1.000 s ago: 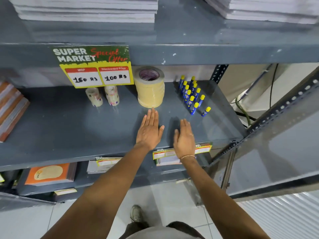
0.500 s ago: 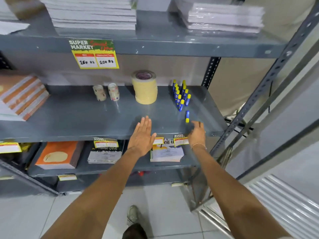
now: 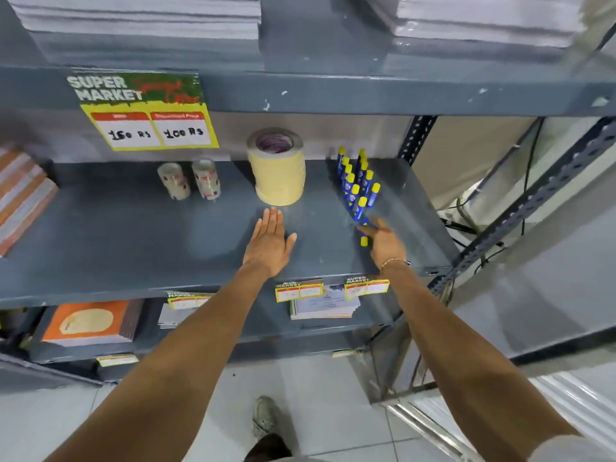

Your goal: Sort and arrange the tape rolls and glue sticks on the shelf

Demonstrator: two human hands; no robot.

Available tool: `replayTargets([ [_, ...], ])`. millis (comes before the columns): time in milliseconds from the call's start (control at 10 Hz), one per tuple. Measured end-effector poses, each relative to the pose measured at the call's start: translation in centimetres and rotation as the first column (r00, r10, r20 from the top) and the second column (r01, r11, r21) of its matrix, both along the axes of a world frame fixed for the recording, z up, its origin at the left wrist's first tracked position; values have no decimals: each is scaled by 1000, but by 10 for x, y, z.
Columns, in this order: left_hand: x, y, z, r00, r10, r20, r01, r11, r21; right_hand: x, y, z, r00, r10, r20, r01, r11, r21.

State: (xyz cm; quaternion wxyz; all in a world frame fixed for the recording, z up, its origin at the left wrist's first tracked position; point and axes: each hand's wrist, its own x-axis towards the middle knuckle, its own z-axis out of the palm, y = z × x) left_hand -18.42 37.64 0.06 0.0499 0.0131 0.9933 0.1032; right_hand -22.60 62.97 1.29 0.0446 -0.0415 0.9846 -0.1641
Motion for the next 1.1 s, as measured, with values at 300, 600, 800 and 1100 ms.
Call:
replayTargets([
  [300, -28, -11, -28, 999, 31, -36, -28, 996, 90, -30, 26, -7, 984, -74, -161, 57, 993, -105],
  [600, -29, -11, -33, 997, 40, -66, -36, 998, 58, -53, -8, -6, 852, -519, -69, 391, 720, -574],
  [800, -29, -9, -33, 996, 47, -74, -45, 999, 30, -49, -11, -18, 827, -557, -73, 389, 662, -640],
  [1100, -22, -1, -24, 987, 115, -112, -99, 985, 139, -17, -19, -16, 836, -547, -38, 409, 668, -621],
])
